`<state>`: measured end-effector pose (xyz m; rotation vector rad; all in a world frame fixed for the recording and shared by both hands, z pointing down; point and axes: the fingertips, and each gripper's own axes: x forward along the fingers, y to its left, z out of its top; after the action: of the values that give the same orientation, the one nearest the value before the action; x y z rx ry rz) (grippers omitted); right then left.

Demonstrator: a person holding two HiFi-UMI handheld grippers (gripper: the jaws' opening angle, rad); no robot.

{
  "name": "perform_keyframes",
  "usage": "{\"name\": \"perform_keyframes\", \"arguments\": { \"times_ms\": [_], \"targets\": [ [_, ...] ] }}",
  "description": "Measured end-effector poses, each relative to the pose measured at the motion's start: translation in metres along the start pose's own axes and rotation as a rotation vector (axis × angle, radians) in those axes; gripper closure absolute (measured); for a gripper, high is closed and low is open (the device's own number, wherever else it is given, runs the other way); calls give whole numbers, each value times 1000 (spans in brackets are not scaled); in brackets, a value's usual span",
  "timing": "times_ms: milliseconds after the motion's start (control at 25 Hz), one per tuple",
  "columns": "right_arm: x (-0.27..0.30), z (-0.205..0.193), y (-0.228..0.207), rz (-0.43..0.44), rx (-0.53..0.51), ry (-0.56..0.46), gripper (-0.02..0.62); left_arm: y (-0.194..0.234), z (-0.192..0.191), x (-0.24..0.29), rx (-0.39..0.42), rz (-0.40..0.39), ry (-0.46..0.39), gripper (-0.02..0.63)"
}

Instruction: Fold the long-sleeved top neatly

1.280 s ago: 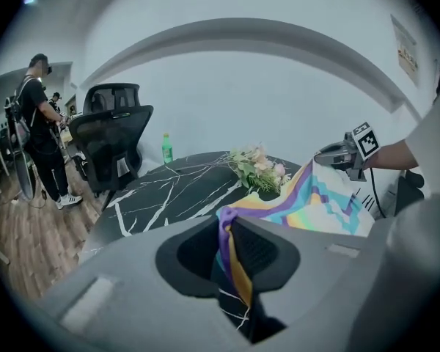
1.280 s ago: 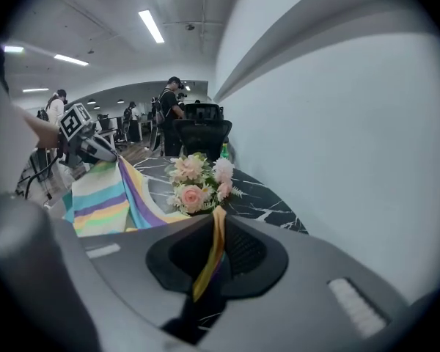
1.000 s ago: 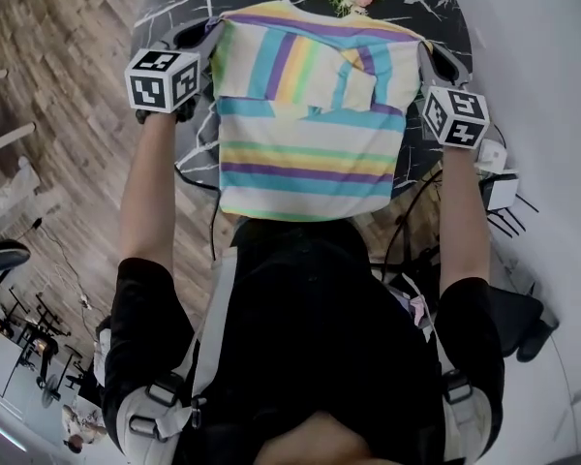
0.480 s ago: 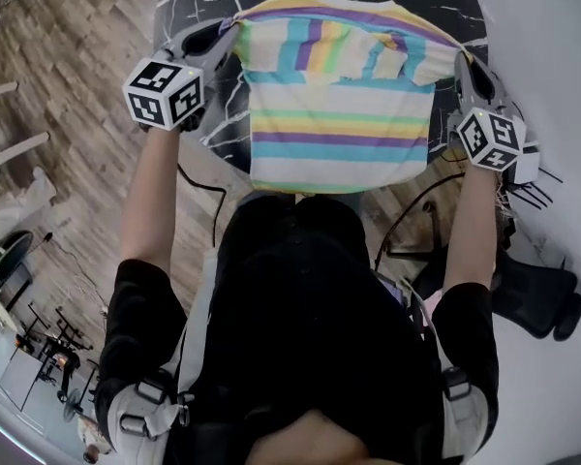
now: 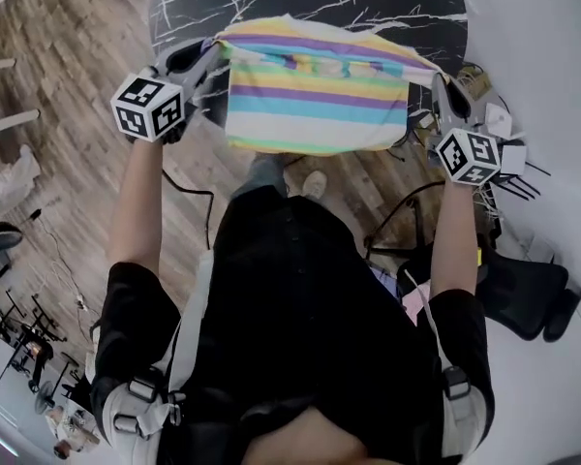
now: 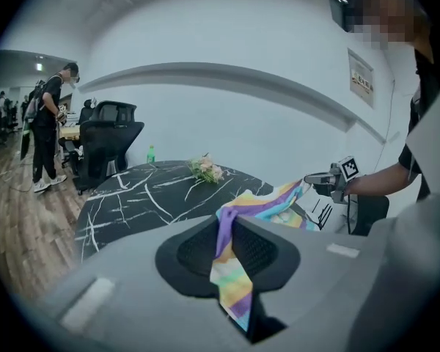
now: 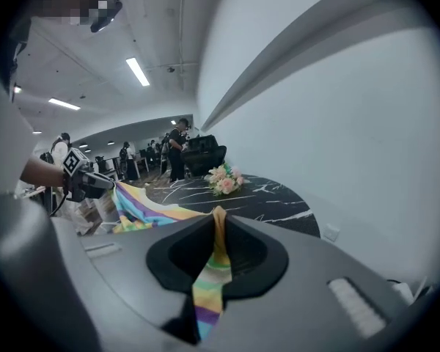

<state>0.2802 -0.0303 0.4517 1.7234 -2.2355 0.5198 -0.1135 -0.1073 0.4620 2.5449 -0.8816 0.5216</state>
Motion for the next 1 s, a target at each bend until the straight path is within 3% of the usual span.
{"name": "perform_keyframes", "arguments": {
  "times_ms": [320,480,720,760,880,1000],
  "targets": [
    [-44,-90,25,67,0,128,558,-55,-101,-29,-31,47,103,551],
    [-66,-120,27,68,40,152,557,-73,-129,-41,-23,53,130,549],
    [-72,-165,35,74,19,257,546,-81,-172,-45,-55,61,203,541],
    [-70,-171,38,80,4,280,533,-79,-176,-42,-47,63,222,526],
    [-70,-179,45,99,-101,338,416,-79,-178,-39,11,45,272,403],
    [-77,-163,51,100,-191,324,376,-89,-163,-44,100,24,270,369]
  ]
}}
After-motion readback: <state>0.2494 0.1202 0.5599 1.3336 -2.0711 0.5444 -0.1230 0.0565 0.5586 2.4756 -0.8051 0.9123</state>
